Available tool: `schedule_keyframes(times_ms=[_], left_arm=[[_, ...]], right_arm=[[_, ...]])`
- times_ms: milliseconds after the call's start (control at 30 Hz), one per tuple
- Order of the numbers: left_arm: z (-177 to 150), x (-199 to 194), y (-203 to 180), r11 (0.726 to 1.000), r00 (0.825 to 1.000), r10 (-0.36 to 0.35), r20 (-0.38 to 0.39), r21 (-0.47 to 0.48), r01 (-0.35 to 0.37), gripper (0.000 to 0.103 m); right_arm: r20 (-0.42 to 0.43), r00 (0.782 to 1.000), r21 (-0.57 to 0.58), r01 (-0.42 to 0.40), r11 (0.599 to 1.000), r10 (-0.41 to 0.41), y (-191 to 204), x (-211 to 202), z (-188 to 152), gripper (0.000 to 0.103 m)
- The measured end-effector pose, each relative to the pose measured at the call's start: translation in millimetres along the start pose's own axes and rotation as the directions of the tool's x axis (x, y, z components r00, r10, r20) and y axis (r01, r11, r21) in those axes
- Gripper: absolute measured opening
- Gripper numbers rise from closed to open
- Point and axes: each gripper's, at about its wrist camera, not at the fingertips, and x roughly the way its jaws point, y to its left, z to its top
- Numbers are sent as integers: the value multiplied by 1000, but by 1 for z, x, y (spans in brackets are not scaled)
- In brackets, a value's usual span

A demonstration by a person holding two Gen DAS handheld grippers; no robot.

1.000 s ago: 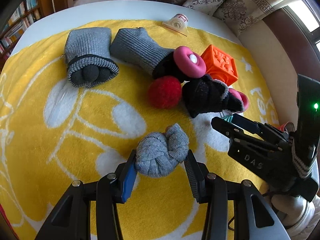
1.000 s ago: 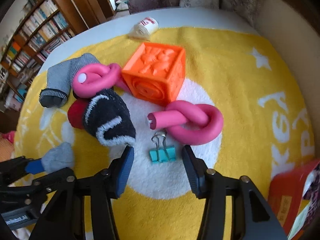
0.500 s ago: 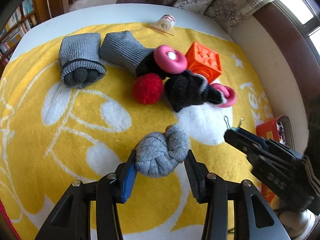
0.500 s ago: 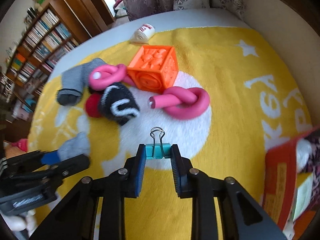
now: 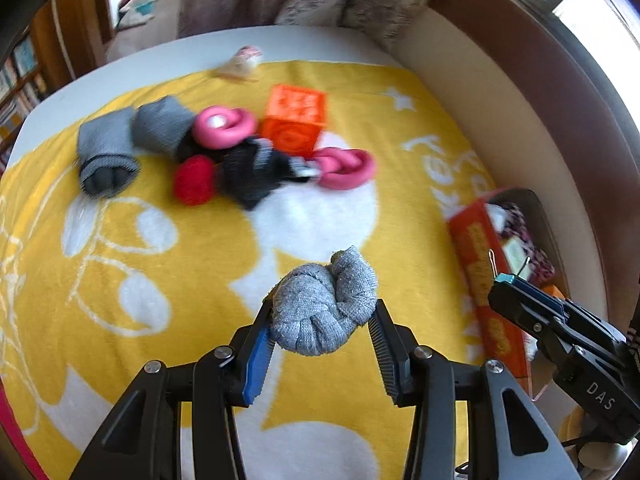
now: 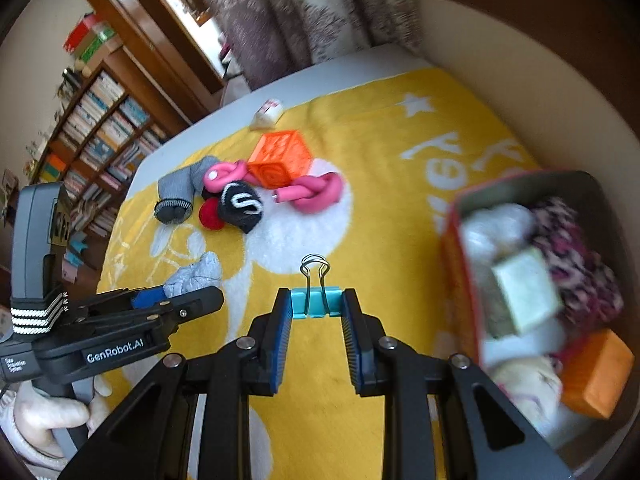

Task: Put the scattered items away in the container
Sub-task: 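Carry the grey sock and the binder clip over the tin tray, then open the left gripper over the tray while the right releases the binder clip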

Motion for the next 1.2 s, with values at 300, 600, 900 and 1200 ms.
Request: schedule_keyframes(times_ms=[300, 600, 900, 1200], left_arm=[[-9, 2, -99, 984, 999, -49, 11, 169, 47, 47], [-24, 2, -170, 955, 997, -81, 8, 288, 75, 47], [-25, 3, -212, 935, 994, -112, 18, 339, 99, 47], [-29, 12, -254, 906, 992, -125, -5, 407, 116, 47]], right_arm=[[102, 990, 128, 81, 988, -95, -74, -65, -28, 27], [116, 987, 228, 78, 971, -107, -128, -90, -30, 29], [157, 979, 247, 88, 965, -130, -154, -122, -56, 32], [172, 974, 296, 94, 950, -150, -176, -140, -82, 32]])
